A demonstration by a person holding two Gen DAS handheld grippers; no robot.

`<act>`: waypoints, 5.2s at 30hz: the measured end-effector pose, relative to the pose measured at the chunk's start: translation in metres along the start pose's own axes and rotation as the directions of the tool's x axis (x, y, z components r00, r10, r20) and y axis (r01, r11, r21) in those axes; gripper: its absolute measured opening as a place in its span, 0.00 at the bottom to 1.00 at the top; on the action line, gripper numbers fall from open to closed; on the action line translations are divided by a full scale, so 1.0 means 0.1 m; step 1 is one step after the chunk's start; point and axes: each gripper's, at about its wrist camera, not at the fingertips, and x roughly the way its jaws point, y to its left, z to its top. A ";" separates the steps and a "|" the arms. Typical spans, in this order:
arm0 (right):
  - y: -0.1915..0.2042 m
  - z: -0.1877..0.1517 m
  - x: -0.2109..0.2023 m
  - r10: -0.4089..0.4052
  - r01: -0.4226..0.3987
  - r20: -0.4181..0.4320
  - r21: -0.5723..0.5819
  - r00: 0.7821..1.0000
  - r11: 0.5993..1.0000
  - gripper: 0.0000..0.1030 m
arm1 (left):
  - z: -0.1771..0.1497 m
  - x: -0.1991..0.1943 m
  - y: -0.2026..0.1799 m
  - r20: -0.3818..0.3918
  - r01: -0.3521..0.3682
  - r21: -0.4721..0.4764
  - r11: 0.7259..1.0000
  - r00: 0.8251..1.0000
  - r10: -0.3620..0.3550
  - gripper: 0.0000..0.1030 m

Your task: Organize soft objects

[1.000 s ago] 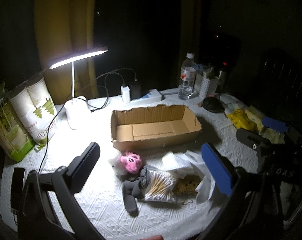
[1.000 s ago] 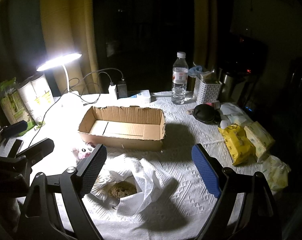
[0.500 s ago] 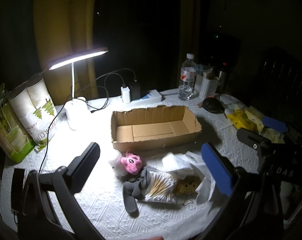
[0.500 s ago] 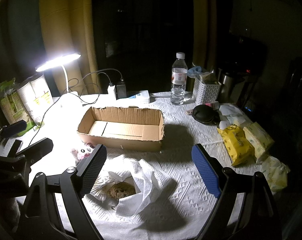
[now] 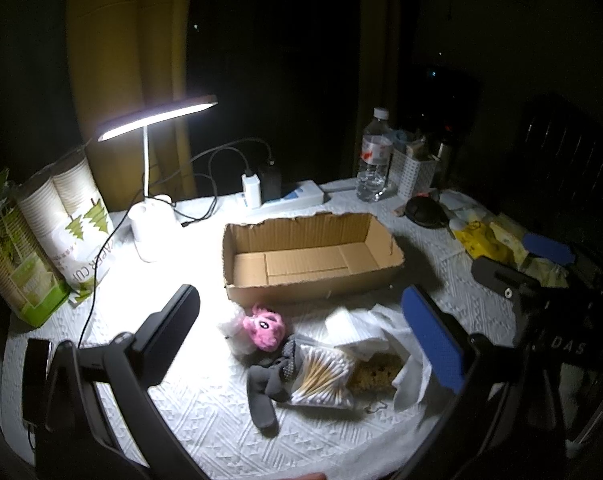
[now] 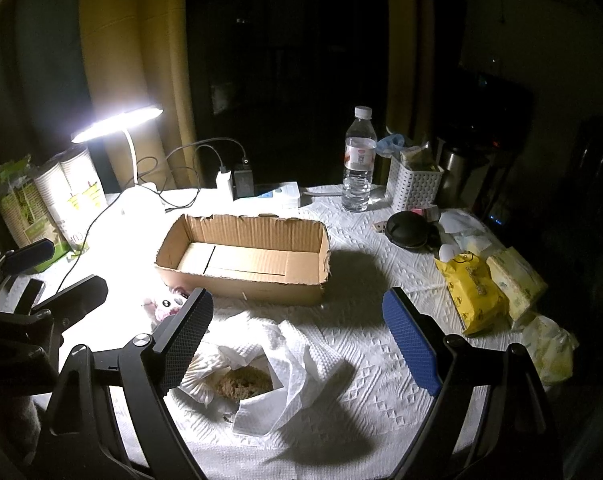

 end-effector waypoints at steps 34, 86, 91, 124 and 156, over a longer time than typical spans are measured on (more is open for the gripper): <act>-0.21 -0.47 0.75 0.008 -0.006 -0.177 0.010 0.984 1.000 0.86 | -0.61 0.77 0.08 -0.192 0.013 0.039 0.999 0.981 -0.005 0.99; -0.99 -0.56 1.03 0.176 -0.164 -0.122 0.100 0.977 0.981 0.08 | -0.42 1.39 -0.53 -0.271 0.211 0.135 0.968 0.948 -0.168 0.10; -0.89 -0.42 0.91 0.173 -0.166 -0.087 0.080 0.981 0.983 0.08 | -0.31 1.19 -0.45 -0.225 0.241 0.120 0.963 0.952 -0.210 0.10; -0.66 0.57 1.10 0.180 -0.181 0.059 0.022 0.982 0.983 0.08 | 0.53 1.19 -0.16 -0.009 0.277 0.132 0.952 0.961 -0.278 0.10; -0.54 0.17 2.36 0.241 -0.234 -0.170 0.059 0.955 0.970 0.08 | 0.21 2.53 -0.29 -0.265 0.235 0.092 0.968 0.942 -0.204 0.12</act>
